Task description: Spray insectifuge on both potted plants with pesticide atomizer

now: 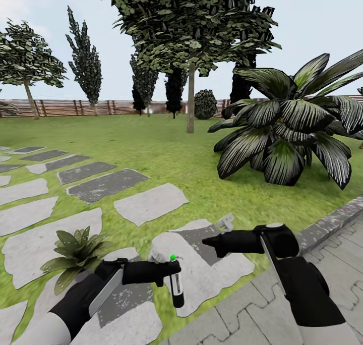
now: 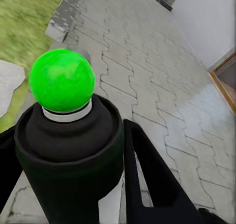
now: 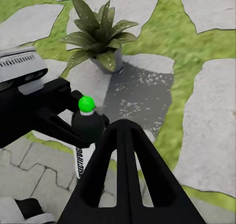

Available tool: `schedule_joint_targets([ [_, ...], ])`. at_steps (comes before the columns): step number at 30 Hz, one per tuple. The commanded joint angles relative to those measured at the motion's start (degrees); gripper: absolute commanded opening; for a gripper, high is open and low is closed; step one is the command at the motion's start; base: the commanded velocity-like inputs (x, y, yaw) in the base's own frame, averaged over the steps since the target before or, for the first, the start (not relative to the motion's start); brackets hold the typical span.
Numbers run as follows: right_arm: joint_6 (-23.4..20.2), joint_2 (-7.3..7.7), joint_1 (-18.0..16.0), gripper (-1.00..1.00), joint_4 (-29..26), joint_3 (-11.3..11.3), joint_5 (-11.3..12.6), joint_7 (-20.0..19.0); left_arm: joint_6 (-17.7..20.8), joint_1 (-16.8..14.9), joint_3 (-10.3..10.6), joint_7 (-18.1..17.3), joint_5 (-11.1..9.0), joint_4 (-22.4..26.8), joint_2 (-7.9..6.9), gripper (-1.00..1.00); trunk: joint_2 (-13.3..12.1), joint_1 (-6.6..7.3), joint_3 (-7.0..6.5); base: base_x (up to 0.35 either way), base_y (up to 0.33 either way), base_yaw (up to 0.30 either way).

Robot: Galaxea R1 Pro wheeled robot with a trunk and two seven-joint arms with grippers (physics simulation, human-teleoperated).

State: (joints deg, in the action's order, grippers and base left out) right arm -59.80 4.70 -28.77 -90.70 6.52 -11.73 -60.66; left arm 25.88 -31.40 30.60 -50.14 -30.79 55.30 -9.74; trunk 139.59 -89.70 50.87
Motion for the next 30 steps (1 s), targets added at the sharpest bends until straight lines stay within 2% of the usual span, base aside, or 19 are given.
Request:
schedule_joint_targets([
  [1, -0.20, -0.01, -0.05, -1.00, -0.07, 0.29, -0.63, -0.55, 0.48, -0.06, 0.19, 0.04, -0.48, 0.02, -0.01, -1.00, 0.03, 0.01, 0.06, 0.000, 0.000, 0.000],
  [3, -0.20, -0.24, -0.04, -1.00, -0.02, 3.10, -0.66, -0.29, 0.48, -0.06, 0.57, -0.18, -0.06, -0.01, 0.57, -1.00, 0.03, 0.01, 0.06, 0.000, 0.000, 0.000],
  [6, -0.20, -0.34, -0.01, -1.00, 0.50, 3.75, -0.71, -0.29, 0.48, -0.06, 0.66, -0.21, 0.00, -0.02, 0.95, -1.00, 0.03, 0.01, 0.06, 0.000, 0.000, 0.000],
  [7, -0.20, -0.34, 0.01, 1.00, 0.67, 4.33, -0.71, -0.35, 0.48, -0.06, 0.67, -0.21, 0.01, -0.02, 1.01, -1.00, 0.03, 0.01, 0.06, 0.000, 0.000, 0.000],
  [10, -0.20, -0.37, -0.04, 1.00, 0.94, 6.63, -0.62, -0.52, 0.48, -0.06, 0.68, -0.22, -0.03, -0.02, 1.15, -1.00, 0.03, 0.01, 0.06, 0.000, 0.000, 0.000],
  [13, -0.20, -0.42, -0.05, 1.00, 1.01, 7.30, -0.64, -0.57, 0.48, -0.06, 0.78, -0.22, -0.05, 0.01, 1.19, -1.00, 0.03, 0.01, 0.06, 0.000, 0.000, 0.000],
  [30, -0.20, -0.47, -0.05, 1.00, 1.03, 7.18, -0.90, 0.16, 0.35, -0.06, 1.25, -1.92, 0.26, 0.13, 1.21, -1.00, 0.03, 0.01, 0.06, 0.000, 0.000, 0.000],
])
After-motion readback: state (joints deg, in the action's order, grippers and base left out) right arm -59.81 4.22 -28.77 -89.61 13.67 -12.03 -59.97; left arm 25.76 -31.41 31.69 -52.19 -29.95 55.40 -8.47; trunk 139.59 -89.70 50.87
